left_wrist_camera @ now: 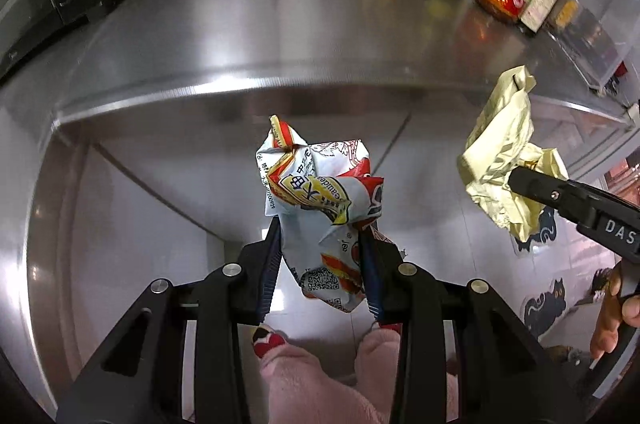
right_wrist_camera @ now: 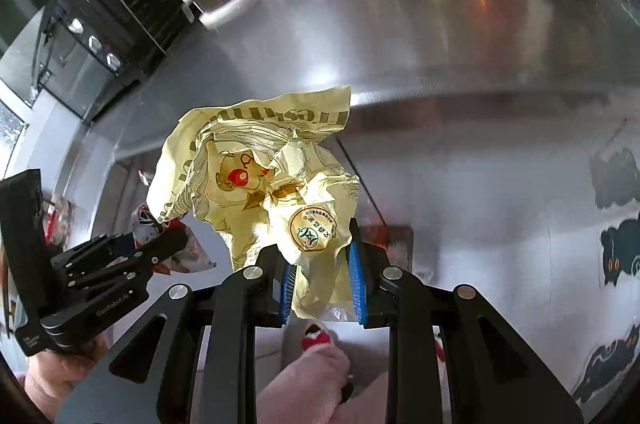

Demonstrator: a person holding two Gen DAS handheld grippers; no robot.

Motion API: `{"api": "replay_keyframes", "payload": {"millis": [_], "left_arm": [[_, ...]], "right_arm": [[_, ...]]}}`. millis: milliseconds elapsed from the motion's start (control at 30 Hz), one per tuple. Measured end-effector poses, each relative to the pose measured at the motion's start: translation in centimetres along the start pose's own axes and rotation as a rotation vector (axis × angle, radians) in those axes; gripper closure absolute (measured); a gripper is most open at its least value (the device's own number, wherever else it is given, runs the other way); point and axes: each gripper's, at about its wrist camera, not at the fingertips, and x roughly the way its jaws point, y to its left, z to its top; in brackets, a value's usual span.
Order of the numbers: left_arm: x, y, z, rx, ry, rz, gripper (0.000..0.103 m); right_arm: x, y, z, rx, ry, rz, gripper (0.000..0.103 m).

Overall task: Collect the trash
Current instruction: 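Carry the snack wrapper and yellow wrapper down over the bin and open both tools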

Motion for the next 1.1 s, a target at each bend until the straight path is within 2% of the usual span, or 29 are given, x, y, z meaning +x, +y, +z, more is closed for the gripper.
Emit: {"api": "replay_keyframes", "payload": {"millis": [333, 733, 1100], "left_arm": [[4.7, -0.4, -2.9, 0.004, 0.099, -0.027, 0.069], [15.0, -0.2, -4.8, -0.020, 0.259, -0.059, 0.068], [20.0, -0.8, -4.9, 0.012, 0.308, -0.066, 0.064]], "right_arm": [[5.8, -2.3, -2.9, 0.065, 0.111, -0.055, 0.079], [14.6, -5.0, -4.2, 0.160, 0.222, -0.123, 0.078], [20.1, -5.6, -3.5, 0.178, 0.300, -0.117, 0.075]]}}
